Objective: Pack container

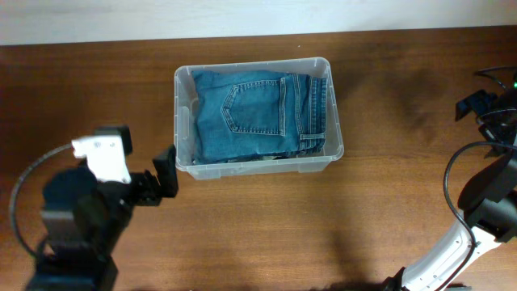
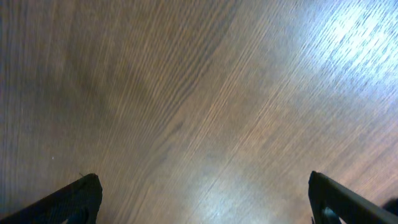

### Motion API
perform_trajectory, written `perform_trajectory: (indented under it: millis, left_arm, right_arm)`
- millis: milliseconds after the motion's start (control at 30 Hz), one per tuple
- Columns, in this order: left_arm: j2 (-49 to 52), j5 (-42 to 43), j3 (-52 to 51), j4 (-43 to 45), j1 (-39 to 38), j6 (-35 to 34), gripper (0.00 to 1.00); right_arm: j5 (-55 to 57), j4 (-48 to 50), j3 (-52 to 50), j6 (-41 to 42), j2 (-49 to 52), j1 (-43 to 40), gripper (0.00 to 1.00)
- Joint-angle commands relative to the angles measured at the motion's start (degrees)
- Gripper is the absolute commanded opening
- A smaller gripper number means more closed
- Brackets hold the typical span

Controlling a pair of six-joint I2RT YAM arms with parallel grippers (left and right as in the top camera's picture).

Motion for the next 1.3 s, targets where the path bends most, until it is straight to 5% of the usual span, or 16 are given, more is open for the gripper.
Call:
perform_trajectory:
  millis: [0,200,900,1267]
  left_arm:
    - [-3.6,2.7,-10.0,5.7,0.1,-0.7,0.99]
    - [-3.5,3.1,-17.8,7.3,0.1,-0.7,0.99]
    - [-2.5,2.5,-18.0,3.2,0.1,7.7,0.99]
    - [-16.0,2.4,-27.6,9.1,0.1,9.0,0.99]
  right_arm:
    - [0.8,0.0,-0.2,0.5,-1.1,-0.1,0.98]
    - [0.8,0.0,-0.2,0.5,-1.1,-0.1,0.98]
    - [0.8,0.0,-0.2,0.5,-1.1,-0.1,0.98]
    - [0.8,0.0,-0.2,0.5,-1.1,-0.1,0.98]
